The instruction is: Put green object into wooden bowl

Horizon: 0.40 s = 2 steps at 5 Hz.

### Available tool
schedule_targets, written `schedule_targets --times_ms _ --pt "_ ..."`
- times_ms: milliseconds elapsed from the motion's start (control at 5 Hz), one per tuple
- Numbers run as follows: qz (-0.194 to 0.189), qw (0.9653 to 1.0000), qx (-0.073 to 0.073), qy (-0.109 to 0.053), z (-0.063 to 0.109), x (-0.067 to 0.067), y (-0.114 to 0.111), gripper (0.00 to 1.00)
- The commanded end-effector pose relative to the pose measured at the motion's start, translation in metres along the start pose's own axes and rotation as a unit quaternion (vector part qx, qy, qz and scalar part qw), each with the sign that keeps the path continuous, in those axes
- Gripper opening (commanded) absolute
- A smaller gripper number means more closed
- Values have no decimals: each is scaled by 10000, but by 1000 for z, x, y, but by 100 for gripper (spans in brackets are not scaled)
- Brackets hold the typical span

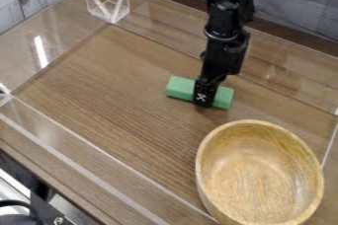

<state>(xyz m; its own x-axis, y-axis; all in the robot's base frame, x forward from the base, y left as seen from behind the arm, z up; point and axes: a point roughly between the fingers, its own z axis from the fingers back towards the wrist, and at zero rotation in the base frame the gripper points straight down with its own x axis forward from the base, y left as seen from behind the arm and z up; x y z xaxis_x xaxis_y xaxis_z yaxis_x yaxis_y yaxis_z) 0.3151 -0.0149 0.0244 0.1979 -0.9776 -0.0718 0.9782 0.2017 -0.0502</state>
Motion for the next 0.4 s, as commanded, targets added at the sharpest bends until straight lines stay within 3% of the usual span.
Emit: schedule_targets --times_ms 0,200 --pt "73 9992 375 -141 26 7 5 0" --pt "166 9992 324 -170 25 13 2 0"
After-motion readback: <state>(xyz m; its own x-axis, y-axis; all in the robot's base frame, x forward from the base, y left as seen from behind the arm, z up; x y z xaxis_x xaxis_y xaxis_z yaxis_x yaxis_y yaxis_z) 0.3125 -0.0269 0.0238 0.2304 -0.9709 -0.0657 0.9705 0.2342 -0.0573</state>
